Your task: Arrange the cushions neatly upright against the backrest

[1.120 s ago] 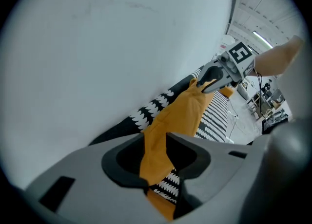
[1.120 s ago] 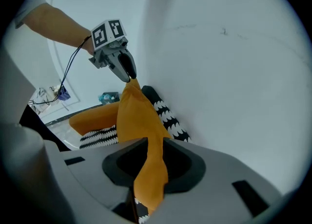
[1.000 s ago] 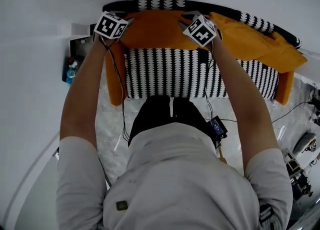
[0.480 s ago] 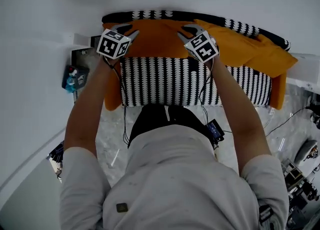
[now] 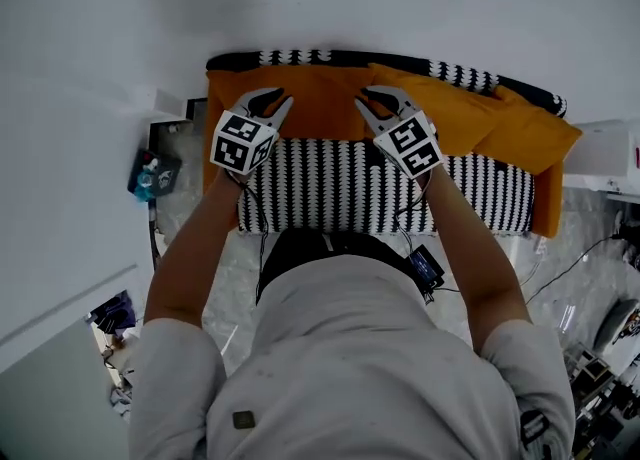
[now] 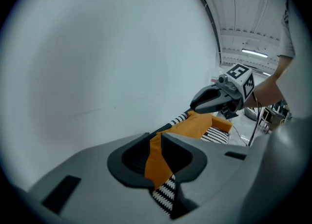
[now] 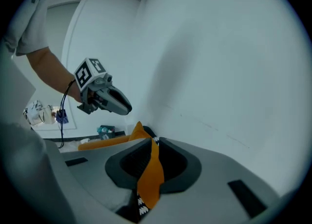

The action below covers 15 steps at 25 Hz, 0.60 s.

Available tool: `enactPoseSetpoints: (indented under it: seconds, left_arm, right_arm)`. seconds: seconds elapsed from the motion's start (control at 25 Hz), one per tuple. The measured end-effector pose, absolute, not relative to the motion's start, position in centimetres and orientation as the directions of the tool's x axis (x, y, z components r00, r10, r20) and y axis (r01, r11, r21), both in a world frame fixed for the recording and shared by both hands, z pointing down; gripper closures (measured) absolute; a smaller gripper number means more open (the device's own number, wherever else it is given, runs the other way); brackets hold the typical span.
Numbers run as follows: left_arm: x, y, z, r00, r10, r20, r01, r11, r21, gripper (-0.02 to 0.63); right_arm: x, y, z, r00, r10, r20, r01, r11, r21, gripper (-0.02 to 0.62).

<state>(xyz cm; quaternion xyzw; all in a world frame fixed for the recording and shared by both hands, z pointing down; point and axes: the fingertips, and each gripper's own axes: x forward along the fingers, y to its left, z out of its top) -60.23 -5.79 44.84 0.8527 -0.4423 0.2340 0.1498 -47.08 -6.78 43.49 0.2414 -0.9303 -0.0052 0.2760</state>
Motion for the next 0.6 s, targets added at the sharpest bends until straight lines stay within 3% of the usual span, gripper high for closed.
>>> enactPoseSetpoints:
  seconds: [0.24, 0.6]
  left_arm:
    - [-55.3, -1.5, 40.8, 0.568, -0.688, 0.451, -0.795, -0.6, 0.088, 0.572]
    - [-50.0, 3.9, 36.1, 0.546, -0.744, 0.385, -0.808, -0.59, 0.004, 0.597]
  right_arm:
    - [-43.8, -3.7, 38.9, -0.748, -0.507, 0.429, -0.496, 0.856, 0.148, 0.56]
    - [-39.7, 0.6, 32.7, -0.793, -0.537, 0.287, -0.532, 0.841, 0.102, 0.569]
